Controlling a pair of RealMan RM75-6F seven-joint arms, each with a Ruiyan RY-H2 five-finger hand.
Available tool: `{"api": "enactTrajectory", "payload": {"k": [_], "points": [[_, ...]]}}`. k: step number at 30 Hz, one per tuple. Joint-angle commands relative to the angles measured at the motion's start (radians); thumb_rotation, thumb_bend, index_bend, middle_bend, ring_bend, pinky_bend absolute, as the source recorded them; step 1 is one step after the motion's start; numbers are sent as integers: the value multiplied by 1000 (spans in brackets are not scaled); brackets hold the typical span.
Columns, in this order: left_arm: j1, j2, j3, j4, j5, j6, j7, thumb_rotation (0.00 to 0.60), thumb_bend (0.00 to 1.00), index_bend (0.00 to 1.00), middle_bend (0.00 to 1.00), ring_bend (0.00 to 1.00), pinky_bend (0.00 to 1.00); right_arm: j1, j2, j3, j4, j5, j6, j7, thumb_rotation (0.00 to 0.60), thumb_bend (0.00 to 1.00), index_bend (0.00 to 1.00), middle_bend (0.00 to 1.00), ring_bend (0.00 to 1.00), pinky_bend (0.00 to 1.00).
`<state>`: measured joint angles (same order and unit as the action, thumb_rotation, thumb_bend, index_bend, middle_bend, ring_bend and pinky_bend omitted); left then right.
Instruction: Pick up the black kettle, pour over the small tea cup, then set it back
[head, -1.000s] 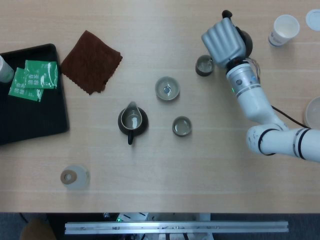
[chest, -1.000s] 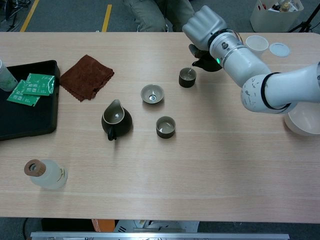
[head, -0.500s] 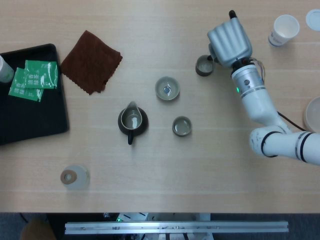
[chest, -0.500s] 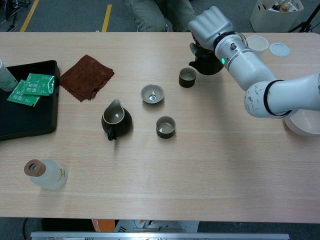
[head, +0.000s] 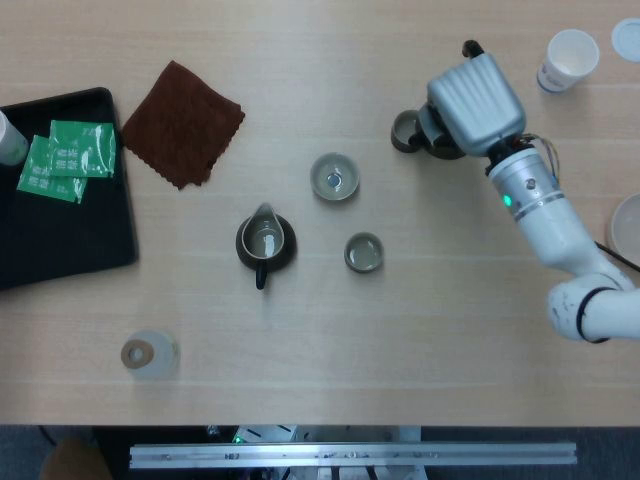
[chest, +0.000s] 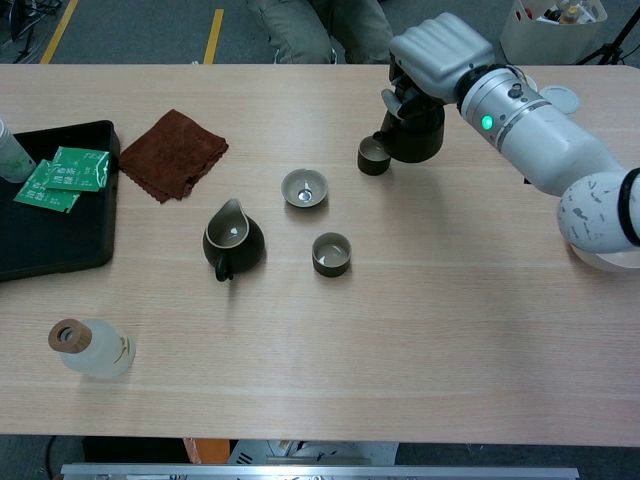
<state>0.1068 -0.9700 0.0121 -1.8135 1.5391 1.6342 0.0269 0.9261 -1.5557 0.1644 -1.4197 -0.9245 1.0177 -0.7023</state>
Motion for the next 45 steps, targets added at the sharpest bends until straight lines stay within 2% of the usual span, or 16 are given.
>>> {"api": "enactTrajectory", "payload": {"k": [1,9,17,30,45], "points": [[-1,0,0,-1,1,0,1,600,358,157,104,28,51,-42,52,-26,-63,-44,9,50,420,447,853,856,723,282],[-4,4,-2,-7,12,3,3,600,358,157,104,28,51,-124,123,-81,-143,-130,30,156,421,447,847,846,715,282],[-14,5,0,-8,23,-8,5,600,358,157,104,28,51,-178,150,-116,-174,-201,46,212,420,446,841,835,705,279],[-30,2,-2,-4,31,-24,5,600,358,157,104,28,51,-229,132,-172,-154,-243,19,196,420,446,818,811,677,269],[-48,-5,-2,-14,36,-45,21,600,358,157,104,28,51,-258,98,-191,-114,-259,-19,170,422,446,741,732,609,249]]}}
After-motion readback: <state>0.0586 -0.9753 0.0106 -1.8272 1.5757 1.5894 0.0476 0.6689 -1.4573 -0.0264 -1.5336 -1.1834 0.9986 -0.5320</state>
